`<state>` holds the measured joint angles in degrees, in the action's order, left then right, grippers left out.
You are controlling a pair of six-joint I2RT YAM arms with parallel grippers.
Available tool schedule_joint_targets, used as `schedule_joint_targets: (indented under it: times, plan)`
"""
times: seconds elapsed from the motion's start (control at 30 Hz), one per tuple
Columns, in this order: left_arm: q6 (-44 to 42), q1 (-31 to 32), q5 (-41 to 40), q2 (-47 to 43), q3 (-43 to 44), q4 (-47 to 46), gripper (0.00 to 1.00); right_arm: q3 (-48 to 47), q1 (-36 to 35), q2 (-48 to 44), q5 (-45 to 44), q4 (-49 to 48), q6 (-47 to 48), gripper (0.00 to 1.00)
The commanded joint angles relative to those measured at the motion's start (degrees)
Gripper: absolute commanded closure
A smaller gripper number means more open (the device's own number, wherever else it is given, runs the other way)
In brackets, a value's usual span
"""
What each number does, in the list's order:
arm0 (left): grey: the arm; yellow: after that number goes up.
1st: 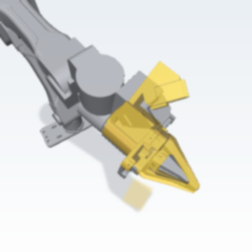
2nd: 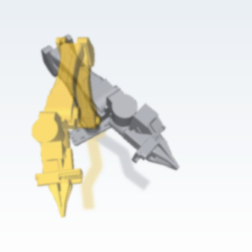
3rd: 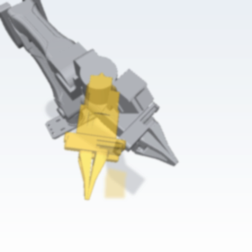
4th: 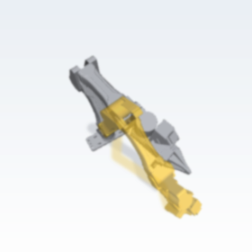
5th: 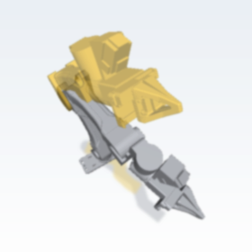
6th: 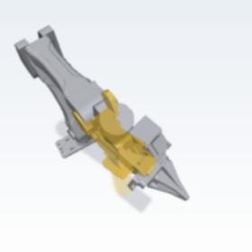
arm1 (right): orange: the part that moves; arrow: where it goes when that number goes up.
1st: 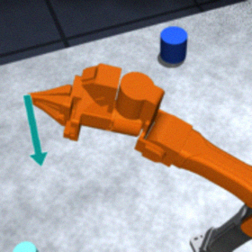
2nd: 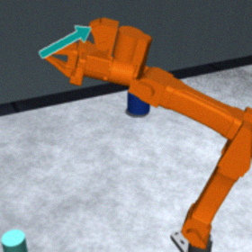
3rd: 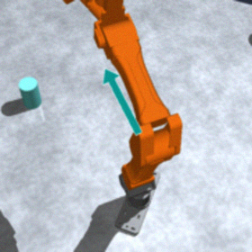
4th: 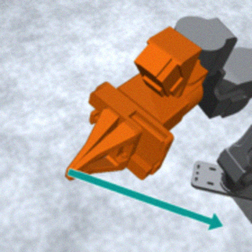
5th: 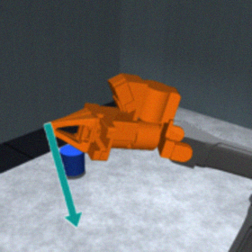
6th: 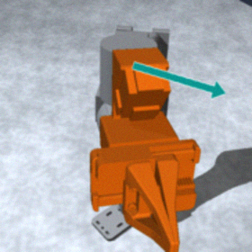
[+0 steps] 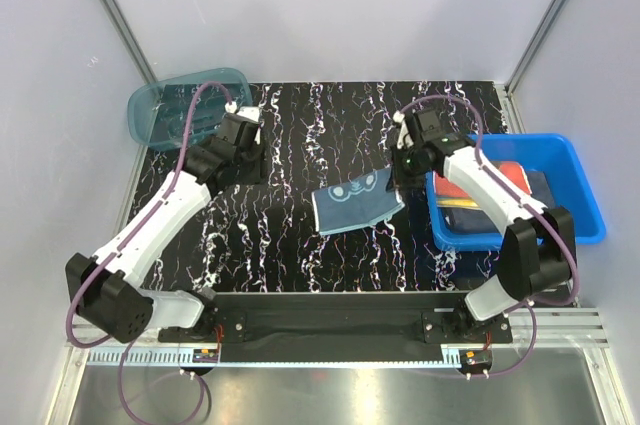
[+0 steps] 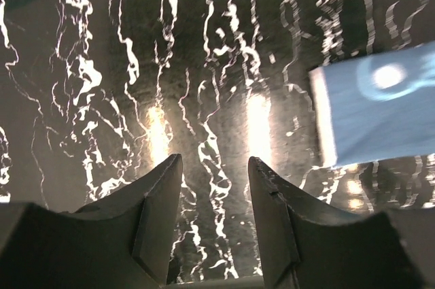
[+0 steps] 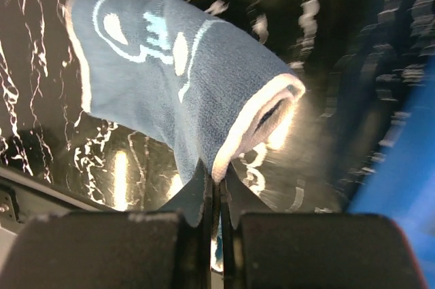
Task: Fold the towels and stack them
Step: Neatly place the folded towel into the bin
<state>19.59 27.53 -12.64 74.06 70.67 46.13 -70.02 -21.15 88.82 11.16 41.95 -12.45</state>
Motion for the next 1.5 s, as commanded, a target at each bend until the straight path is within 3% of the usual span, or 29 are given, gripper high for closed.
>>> schedule_joint_targets:
  times: [0.0,0.33,0.53,0.77,1.47]
  plan:
    - [-2.19,-0.81,1.39,1.96,0.69,0.44,0.51,-5.21,4.44,-2.42,-0.8,9.63,6.64,1.0]
    - [-3.86,-0.9,5.09,4.16,3.16,0.19,0.51,-19.6,19.29,-1.46,-0.61,20.09,14.64,1.0]
    - [-4.21,-0.81,4.21,4.42,3.06,0.89,0.51,-24.37,30.79,1.79,-0.88,23.17,18.16,1.0]
    - [-4.48,-0.81,2.19,3.99,5.88,3.44,0.51,-27.28,38.97,5.22,-1.93,24.14,20.97,1.0]
    - [-3.86,-0.72,6.58,9.43,14.84,5.73,0.5,-31.41,44.0,17.53,-6.67,17.64,25.9,1.0]
